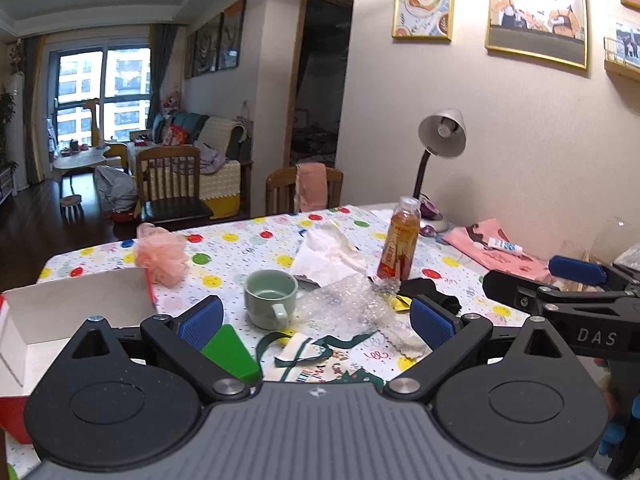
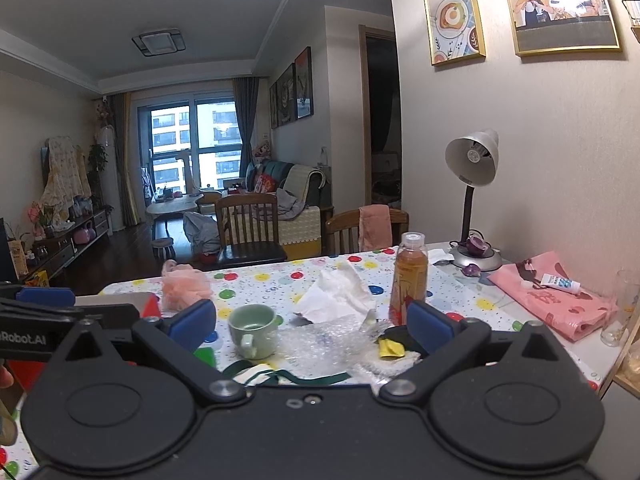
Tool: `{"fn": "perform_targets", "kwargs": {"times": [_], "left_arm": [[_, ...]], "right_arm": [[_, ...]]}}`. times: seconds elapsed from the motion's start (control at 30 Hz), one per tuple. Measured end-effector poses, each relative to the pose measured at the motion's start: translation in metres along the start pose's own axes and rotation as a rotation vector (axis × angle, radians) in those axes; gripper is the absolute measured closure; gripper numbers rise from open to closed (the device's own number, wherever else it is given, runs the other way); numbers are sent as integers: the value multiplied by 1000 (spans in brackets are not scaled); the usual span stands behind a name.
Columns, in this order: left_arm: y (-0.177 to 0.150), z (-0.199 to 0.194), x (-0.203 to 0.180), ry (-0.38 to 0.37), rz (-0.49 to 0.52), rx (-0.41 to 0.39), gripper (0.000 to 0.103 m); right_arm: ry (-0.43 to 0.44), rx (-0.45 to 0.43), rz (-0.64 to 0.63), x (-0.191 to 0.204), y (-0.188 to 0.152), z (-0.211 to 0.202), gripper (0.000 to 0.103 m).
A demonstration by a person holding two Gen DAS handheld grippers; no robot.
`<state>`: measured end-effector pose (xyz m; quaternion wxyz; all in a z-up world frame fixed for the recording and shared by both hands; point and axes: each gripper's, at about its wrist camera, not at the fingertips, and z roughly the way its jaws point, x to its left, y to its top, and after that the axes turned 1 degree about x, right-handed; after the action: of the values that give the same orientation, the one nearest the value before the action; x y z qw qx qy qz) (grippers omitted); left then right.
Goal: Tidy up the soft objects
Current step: 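Grasp the Merry Christmas tote bag with the left gripper while the right gripper grasps the clear plastic bag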
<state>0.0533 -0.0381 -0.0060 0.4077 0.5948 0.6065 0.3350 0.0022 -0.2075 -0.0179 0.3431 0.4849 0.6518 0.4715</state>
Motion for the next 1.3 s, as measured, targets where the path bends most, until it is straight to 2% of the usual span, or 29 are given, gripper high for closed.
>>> {"fn": "perform_targets", "kwargs": {"times": [0.23,0.37,0.57,0.73,0.87,1.03,1.17,1.3], "left_arm": [[-3,46,-5,-23,-32,111,3],[-6,76,-7,-16,-64,184,3],[-6,122,-12,17,-118,326,3],[-9,157,-11,37,-185,434,3],[-16,182,-8,63,-271,532,3],[-31,208,3,95,-472,657,3],[-41,224,3,136,-558,714,3],[-50,237,3,181,-632,760,3]], "right_arm": [[-33,44,-16,-29,-5,27,2],[-45,101,-23,-49,-11,47,2],[-19,202,-53,-76,-21,82,4],[46,280,-94,-95,-26,113,7],[108,336,-148,-99,-33,135,7],[175,408,-227,-98,-43,161,13],[224,467,-286,-98,-50,185,14],[249,515,-347,-98,-56,206,21]]}}
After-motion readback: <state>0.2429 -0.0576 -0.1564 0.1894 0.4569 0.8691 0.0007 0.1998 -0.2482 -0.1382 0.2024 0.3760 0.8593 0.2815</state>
